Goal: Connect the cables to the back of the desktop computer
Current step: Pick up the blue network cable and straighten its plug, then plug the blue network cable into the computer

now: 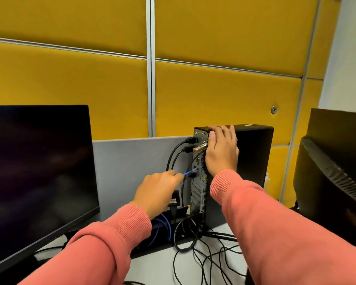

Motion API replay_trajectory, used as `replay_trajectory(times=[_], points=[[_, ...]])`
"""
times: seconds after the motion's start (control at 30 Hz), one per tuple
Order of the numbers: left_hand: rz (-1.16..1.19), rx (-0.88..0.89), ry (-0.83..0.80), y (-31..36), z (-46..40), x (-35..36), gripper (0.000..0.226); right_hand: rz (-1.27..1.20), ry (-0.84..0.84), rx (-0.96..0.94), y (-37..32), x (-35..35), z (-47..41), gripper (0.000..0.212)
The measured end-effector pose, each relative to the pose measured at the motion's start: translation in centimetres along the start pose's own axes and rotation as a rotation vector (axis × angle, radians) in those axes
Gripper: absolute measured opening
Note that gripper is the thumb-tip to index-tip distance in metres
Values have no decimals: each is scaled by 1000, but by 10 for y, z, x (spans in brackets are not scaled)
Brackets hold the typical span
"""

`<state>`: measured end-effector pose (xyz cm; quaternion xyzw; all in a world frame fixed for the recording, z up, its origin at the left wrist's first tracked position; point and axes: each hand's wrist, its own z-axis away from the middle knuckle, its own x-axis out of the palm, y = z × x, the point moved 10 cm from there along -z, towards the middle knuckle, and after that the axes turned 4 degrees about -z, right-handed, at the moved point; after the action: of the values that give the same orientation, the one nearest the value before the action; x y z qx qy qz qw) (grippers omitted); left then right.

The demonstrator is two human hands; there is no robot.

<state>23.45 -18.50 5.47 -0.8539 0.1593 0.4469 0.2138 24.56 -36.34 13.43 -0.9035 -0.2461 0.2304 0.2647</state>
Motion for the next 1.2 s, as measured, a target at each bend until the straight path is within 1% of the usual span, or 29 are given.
replay_trajectory(times=[0.07, 0.13, 0.23, 0.33, 0.43, 0.47, 0.53, 0.6, 0.67, 0.73, 0.8, 0.87, 0.93, 1.07, 1.17, 1.2], points=[[-12, 17, -19, -1, 15, -6, 63, -7, -67, 26, 2, 0, 5, 39], [-2, 7, -46, -7, 33, -9, 62, -49, -119, 54, 5, -2, 19, 45], [30, -22, -103, -15, 64, -4, 60, -98, -148, 110, 11, -7, 51, 51], [89, -62, -157, -23, 98, 2, 49, -74, -200, 79, 7, -10, 86, 45], [164, -107, -245, -25, 136, 14, 43, -66, -302, 44, 1, -4, 122, 29], [196, -120, -279, -24, 149, 19, 42, -90, -358, 52, -1, -1, 134, 24], [257, -139, -359, -20, 180, 36, 42, -130, -518, 75, -3, 10, 166, 21], [305, -159, -428, -18, 210, 54, 44, -111, -742, 97, -5, 25, 205, 19], [364, -196, -464, -22, 234, 69, 45, -49, -956, 83, -4, 39, 247, 13], [431, -259, -451, -28, 252, 76, 44, 2, -1085, 69, 1, 47, 280, 12], [489, -317, -418, -34, 267, 80, 42, 10, -1170, 108, 9, 54, 308, 20], [549, -367, -348, -38, 273, 75, 40, 1, -1187, 149, 16, 54, 322, 19], [578, -409, -286, -42, 276, 68, 38, -20, -1158, 162, 19, 52, 327, 13], [493, -536, -180, -56, 285, 53, 40, -90, -1155, 195, 20, 49, 330, 11], [424, -698, -221, -71, 297, 53, 48, -174, -1228, 241, 24, 48, 333, 7], [425, -734, -243, -74, 299, 55, 49, -216, -1231, 275, 26, 47, 332, 10]])
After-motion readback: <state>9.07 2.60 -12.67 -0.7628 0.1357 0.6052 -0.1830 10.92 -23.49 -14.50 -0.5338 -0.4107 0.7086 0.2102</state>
